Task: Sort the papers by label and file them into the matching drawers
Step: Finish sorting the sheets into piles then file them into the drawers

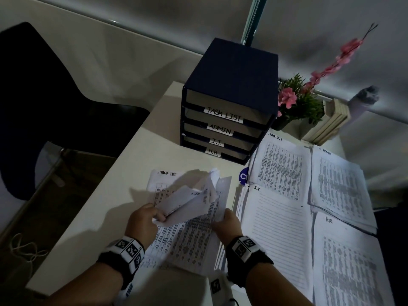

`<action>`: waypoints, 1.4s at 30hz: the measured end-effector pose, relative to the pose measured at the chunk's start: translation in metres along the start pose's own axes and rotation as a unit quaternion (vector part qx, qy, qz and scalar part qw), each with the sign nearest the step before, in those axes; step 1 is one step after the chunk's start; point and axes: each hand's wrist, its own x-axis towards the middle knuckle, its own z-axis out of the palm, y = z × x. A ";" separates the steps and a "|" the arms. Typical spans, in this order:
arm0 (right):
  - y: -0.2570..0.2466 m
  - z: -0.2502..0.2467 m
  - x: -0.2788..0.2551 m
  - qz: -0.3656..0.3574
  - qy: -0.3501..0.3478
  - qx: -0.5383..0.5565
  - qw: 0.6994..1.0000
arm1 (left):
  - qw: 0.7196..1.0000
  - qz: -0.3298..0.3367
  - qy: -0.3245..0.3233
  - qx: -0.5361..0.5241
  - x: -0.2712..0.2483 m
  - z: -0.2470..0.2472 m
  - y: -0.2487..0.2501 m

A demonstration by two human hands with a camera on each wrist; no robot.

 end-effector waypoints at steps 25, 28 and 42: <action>-0.031 -0.027 -0.024 -0.114 -0.030 0.222 0.968 | 0.967 -0.220 -0.059 -0.111 0.037 0.000 0.011; -0.050 -0.052 -0.036 -0.156 -0.034 0.322 0.933 | 0.950 -0.174 -0.013 -0.261 0.046 -0.011 0.029; -0.055 -0.067 -0.041 -0.170 0.090 0.358 0.914 | 0.936 0.027 0.033 -0.349 0.055 -0.026 0.094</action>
